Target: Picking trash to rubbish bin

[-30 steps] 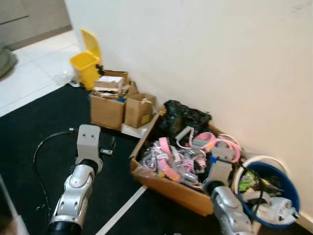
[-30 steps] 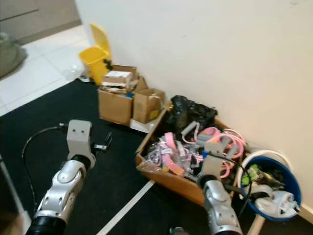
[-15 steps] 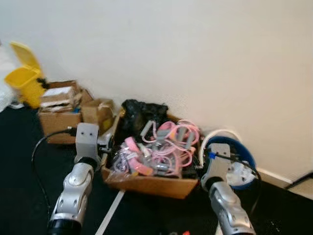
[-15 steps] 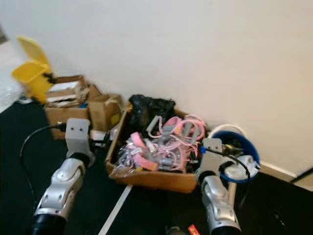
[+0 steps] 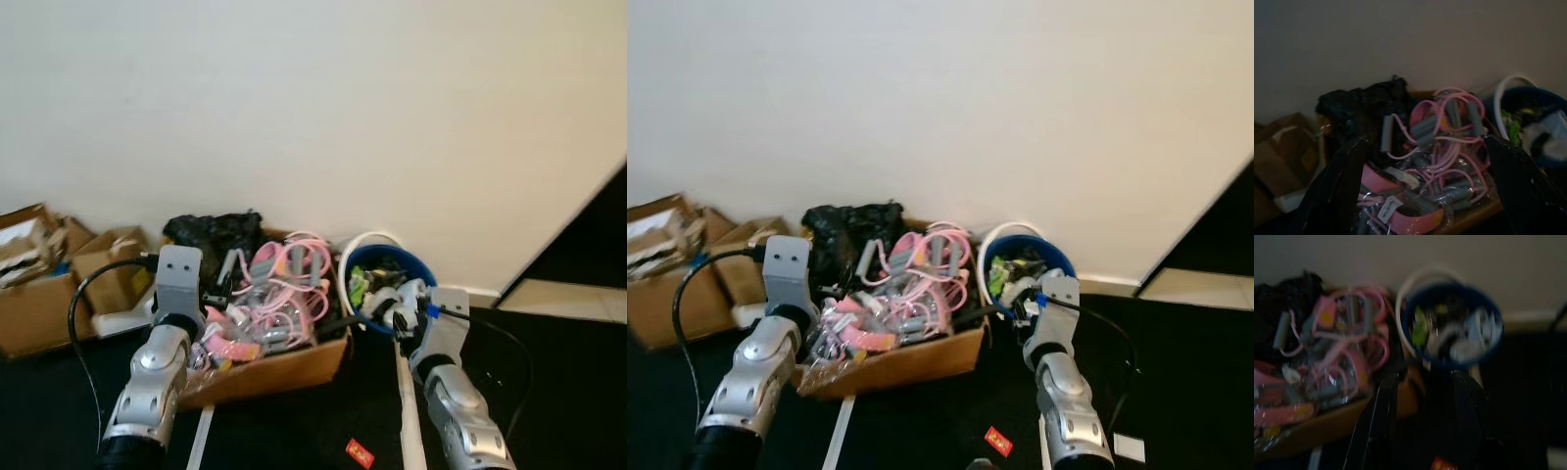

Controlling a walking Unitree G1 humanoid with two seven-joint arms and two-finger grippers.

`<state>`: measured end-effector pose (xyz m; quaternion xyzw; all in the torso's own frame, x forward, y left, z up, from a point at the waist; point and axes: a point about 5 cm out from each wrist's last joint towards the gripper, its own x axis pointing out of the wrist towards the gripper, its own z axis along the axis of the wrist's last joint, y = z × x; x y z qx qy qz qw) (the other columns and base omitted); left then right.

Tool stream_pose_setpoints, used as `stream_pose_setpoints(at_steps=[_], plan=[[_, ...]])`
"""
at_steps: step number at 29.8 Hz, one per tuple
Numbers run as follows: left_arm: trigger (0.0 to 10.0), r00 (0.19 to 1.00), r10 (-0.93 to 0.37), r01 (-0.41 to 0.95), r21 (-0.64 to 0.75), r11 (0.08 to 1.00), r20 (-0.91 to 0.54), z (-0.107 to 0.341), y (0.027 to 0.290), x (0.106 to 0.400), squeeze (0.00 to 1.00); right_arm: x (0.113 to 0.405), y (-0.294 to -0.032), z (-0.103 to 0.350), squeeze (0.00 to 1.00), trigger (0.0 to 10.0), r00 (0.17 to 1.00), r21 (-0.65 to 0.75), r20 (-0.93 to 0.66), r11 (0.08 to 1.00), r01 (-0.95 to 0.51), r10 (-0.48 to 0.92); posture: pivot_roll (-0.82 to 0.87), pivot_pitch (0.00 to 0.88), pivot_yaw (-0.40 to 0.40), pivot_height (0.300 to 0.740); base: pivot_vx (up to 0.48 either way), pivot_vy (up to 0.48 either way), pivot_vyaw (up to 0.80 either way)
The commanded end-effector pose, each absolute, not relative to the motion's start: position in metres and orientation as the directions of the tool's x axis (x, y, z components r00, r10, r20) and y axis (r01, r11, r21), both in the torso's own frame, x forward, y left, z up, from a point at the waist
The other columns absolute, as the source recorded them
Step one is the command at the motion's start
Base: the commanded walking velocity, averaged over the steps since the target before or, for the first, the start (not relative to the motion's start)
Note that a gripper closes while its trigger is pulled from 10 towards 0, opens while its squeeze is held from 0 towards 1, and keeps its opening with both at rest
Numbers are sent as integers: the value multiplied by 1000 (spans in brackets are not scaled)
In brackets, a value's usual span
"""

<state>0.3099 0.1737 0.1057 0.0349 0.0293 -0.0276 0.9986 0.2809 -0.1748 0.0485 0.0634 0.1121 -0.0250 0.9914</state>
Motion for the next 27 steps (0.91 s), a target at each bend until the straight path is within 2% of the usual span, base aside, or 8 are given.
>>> stream_pose_setpoints(at_steps=[1,27], plan=[[10000,993,-72,79,79,994,-90,100,172,311,0,278,-176,45,0,10000,970,130,-239,988,85,-52,42,138,100,740,0,0,-800],[10000,994,-56,62,62,996,-97,96,174,306,0,272,-179,42,0,10000,966,113,-256,991,65,-34,49,151,79,740,0,0,-800]])
